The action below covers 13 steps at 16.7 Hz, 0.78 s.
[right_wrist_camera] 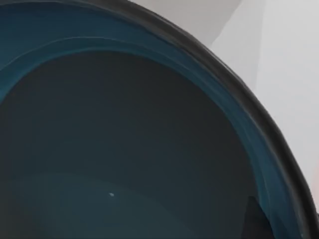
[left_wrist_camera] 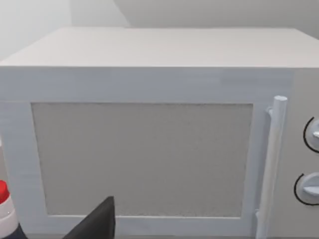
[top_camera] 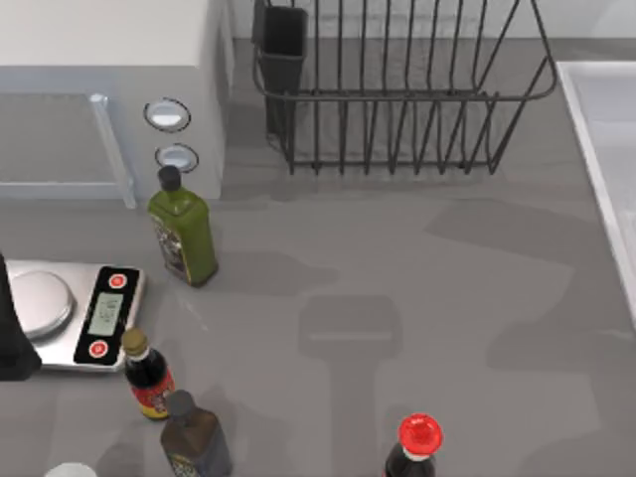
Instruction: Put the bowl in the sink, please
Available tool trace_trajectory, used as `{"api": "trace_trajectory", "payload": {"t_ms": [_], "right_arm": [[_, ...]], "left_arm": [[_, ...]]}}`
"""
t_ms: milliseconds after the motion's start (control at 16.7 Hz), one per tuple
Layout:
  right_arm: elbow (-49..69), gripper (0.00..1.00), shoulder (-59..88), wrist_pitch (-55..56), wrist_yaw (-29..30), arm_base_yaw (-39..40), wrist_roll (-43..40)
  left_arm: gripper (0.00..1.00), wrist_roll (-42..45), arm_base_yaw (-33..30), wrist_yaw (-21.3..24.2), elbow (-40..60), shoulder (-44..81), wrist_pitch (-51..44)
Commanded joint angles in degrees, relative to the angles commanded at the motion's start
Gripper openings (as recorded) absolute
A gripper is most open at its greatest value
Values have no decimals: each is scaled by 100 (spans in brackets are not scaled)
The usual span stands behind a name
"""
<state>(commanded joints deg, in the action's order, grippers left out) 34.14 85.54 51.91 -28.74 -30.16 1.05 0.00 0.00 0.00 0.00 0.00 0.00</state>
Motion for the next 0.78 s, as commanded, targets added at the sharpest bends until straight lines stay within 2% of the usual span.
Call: {"api": "trace_trajectory", "payload": {"t_ms": [360, 540, 780], "right_arm": [[-14, 0, 421, 396, 0, 4, 9], [-111, 0, 1296, 1336, 1, -35, 2], [-339, 0, 2741, 3130, 14, -50, -26]], "left_arm": [[100, 0, 0, 0, 0, 0, 0], [100, 0, 0, 0, 0, 0, 0], [100, 0, 0, 0, 0, 0, 0]]}}
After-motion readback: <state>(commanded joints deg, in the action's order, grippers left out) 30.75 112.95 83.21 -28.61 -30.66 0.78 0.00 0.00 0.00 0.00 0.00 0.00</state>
